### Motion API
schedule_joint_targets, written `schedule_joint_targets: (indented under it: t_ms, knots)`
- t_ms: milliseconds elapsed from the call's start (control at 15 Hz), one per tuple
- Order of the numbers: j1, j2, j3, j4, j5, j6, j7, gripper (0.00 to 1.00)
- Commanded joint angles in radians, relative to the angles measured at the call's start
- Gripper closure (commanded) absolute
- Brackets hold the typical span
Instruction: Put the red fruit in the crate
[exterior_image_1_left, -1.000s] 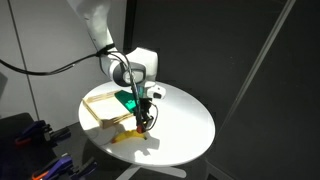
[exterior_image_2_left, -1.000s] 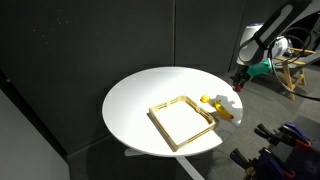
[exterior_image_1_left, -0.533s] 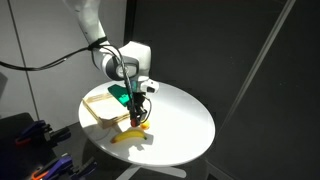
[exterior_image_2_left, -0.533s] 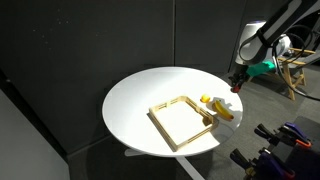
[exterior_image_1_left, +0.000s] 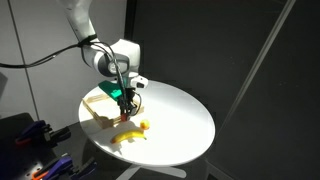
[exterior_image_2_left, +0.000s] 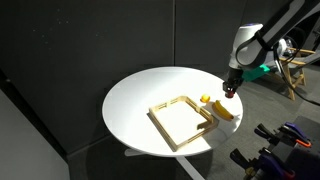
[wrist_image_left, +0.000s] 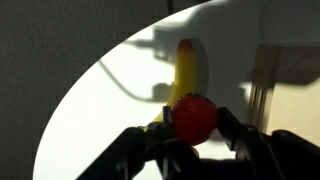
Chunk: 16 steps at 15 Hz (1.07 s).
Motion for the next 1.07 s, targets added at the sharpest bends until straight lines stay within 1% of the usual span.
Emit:
schedule_joint_targets:
  t_ms: [0, 467, 1000]
  knots:
    - [0.036, -0.027, 0.007, -0.021, -0.022, 0.003, 0.067, 0.76]
    - [0.090, -0.001, 0.031, -0.004, -0.016, 0.020, 0.128, 0.76]
    - [0.144, 0.040, 0.044, 0.012, -0.018, 0.077, 0.188, 0.76]
